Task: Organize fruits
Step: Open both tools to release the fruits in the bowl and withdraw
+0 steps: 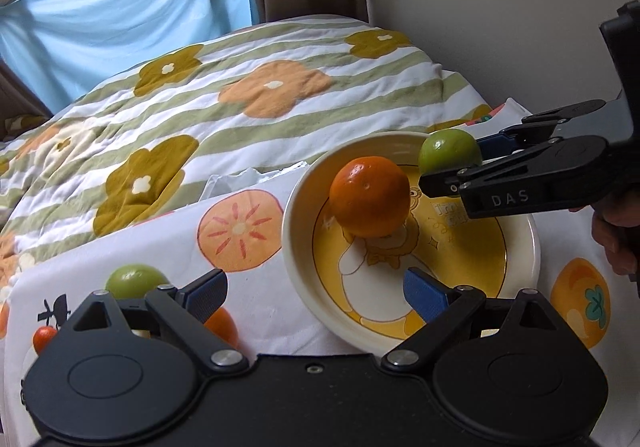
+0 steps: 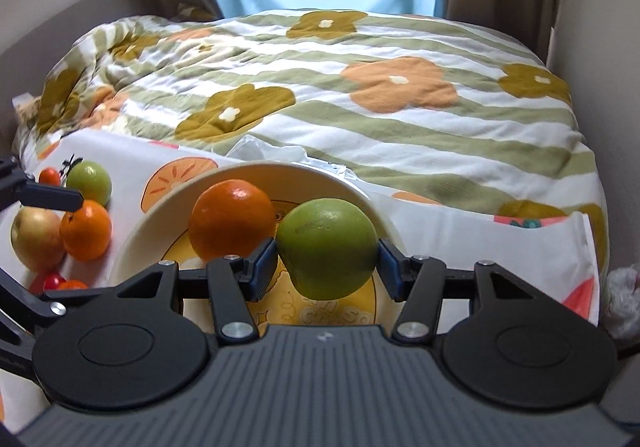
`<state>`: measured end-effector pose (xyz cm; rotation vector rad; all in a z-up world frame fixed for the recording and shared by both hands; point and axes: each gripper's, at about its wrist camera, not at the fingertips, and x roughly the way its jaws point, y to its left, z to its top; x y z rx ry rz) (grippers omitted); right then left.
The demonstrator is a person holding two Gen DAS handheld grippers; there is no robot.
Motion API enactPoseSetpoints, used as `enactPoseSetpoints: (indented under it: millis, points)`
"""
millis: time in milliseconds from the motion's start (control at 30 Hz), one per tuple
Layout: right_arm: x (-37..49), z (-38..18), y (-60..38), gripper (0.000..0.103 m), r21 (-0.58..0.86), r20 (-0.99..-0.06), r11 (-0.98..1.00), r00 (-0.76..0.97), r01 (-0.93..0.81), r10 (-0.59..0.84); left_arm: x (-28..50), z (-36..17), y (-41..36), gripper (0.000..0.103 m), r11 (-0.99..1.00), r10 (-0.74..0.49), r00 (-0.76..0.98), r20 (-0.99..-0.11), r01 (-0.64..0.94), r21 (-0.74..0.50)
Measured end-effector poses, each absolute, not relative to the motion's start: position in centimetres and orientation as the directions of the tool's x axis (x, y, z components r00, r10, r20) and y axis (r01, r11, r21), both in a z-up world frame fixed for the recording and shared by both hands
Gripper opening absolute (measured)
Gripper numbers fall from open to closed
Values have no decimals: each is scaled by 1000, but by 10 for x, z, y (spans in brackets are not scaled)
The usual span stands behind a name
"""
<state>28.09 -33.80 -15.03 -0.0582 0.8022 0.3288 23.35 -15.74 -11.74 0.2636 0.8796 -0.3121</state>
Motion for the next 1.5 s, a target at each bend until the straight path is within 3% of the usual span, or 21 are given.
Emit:
enactPoseSetpoints:
  millis: [133,300,833,1500]
  points:
    - [275,-152,-334,73,29,-700,943,667,-331,256,227,-116,-154,97,926,-157,593,-790,366,91]
    - [265,-145,-337,103,2,-671,950,705,-312,232,218,-113,-154,97,926,-149,600,-786,365,102]
    - [216,-92,-366,103,92,-614,968,752,-236,241,185,-79,-147,97,954,-133,677,-724,286,92]
    - [147,-40,-341,103,181,-600,958,748,-221,286,91,-33,-98,97,990,2,785,-619,86,114]
